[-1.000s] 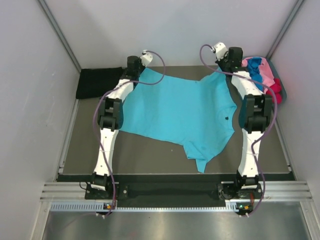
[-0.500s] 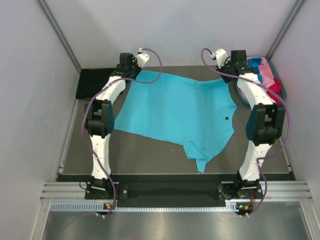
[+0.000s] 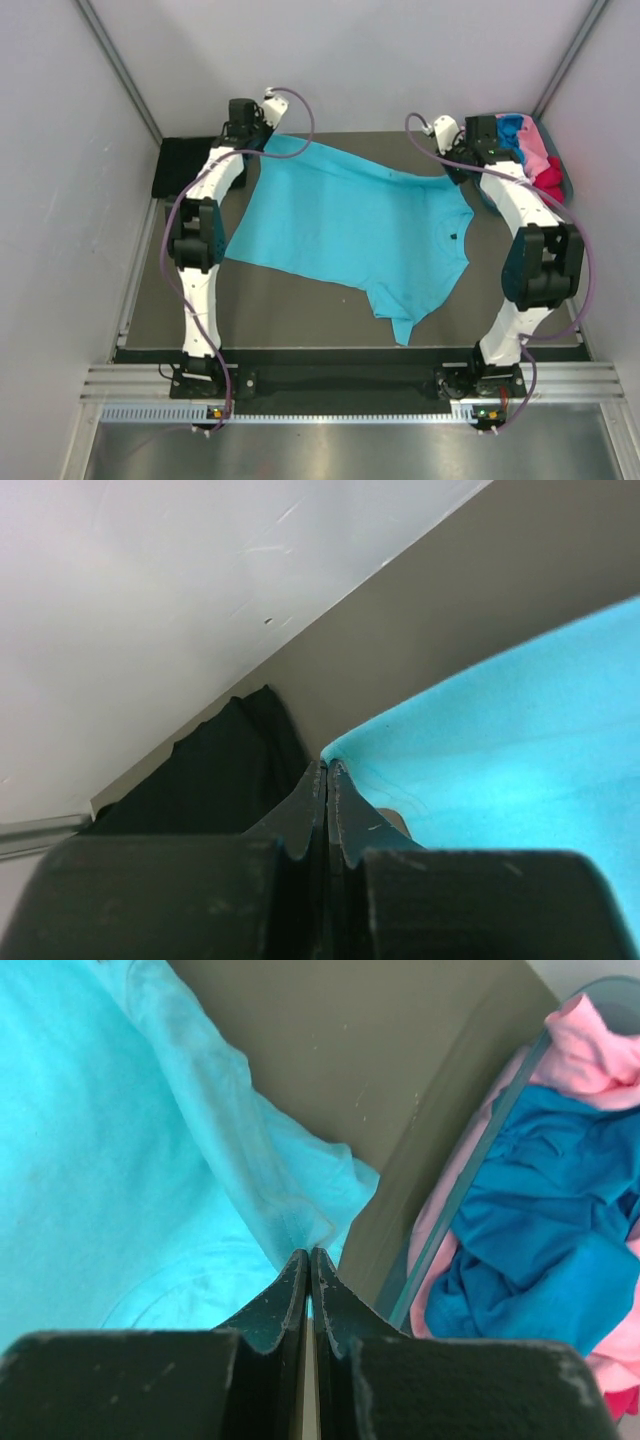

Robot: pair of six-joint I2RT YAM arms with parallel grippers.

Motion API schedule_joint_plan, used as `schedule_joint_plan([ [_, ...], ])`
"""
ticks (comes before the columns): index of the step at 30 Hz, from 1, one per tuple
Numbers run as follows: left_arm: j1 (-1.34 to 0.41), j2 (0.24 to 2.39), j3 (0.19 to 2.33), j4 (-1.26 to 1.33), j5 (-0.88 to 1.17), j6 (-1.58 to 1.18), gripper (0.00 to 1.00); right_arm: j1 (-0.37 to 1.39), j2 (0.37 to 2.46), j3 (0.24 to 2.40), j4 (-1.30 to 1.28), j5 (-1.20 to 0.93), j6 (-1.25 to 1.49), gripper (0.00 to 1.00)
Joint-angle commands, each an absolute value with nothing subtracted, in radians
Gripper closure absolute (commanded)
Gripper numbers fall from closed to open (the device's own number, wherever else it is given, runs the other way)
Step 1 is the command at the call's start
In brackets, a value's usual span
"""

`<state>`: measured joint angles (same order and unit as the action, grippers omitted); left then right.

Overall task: Fold and stack the t-shirts
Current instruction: Fold the tshirt

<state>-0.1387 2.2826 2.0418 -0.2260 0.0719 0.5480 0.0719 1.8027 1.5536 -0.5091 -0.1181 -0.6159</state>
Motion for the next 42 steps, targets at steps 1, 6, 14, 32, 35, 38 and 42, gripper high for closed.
schedule_joint_plan([
  [1, -0.129, 2.276, 2.082, -0.238, 0.104, 0.543, 1.00, 0.081, 1.697, 1.534, -0.511, -0.107, -0.603, 1.00],
  [6, -0.120, 2.252, 2.053, -0.267, 0.127, 0.569, 1.00, 0.081, 1.629, 1.467, -0.537, -0.106, -0.614, 1.00],
  [14, -0.104, 2.172, 1.905, -0.264, 0.167, 0.601, 1.00, 0.084, 1.516, 1.329, -0.577, -0.129, -0.600, 1.00],
  [32, -0.087, 2.066, 1.720, -0.319, 0.169, 0.600, 1.00, 0.100, 1.411, 1.177, -0.611, -0.187, -0.577, 1.00],
  [35, -0.087, 2.063, 1.706, -0.373, 0.173, 0.614, 1.00, 0.106, 1.393, 1.129, -0.624, -0.225, -0.568, 1.00],
  [38, -0.086, 2.068, 1.697, -0.432, 0.117, 0.588, 0.91, 0.120, 1.356, 1.072, -0.663, -0.312, -0.565, 0.97],
  [42, -0.074, 2.014, 1.634, -0.468, 0.084, 0.551, 0.76, 0.146, 1.312, 1.028, -0.803, -0.452, -0.578, 0.78],
])
